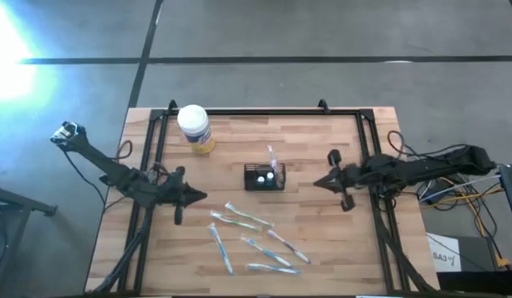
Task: Pick & Place toothbrushing station
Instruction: Put the purple toothbrush into the wire organizer
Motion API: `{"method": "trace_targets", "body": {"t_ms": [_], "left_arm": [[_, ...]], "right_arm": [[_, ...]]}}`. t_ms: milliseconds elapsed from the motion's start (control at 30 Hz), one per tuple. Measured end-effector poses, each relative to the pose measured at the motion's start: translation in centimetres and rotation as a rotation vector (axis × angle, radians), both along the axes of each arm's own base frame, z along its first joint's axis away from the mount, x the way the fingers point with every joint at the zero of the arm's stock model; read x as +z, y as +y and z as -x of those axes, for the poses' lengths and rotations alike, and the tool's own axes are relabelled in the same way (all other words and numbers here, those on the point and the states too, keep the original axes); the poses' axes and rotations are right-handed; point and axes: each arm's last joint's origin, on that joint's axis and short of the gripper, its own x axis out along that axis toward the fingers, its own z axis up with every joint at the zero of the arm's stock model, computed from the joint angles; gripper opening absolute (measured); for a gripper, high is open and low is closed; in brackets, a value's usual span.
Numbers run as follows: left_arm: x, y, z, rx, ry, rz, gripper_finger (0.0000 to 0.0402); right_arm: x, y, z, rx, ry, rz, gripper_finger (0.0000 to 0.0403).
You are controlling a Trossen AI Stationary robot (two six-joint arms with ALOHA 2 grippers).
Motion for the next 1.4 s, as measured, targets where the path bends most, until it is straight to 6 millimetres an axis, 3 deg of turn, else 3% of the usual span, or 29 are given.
{"method": "trace_targets", "body": {"t_ms": [133,433,767,1100,1400], "left_arm": [[-1.0,0.6,1.0,-0.04,-0.037,-0.026,0.0004],[-1.3,1.0,1.7,-0.072,-0.061,-0.025,0.0034],[-1.5,0.9,1.8,-0.114,-0.046,-0.024,0.0032],[-1.7,0.9,1.8,-0.118,-0.028,-0.046,0.0039],[-1.9,0.9,1.9,-0.134,-0.001,-0.049,0.0036]], "right_arm": [[0.9,0.2,-3.0,-0.031,0.111,-0.047,0.0008],[0.8,2.2,-9.2,-0.066,0.607,-0.101,0.0008],[-0.5,6.2,-12.0,-0.241,0.97,-0.158,0.0017],[-1.3,11.3,-14.9,-0.3,1.116,-0.261,0.0125],[-4.3,13.9,-18.4,-0.397,1.279,-0.205,0.0208]]}}
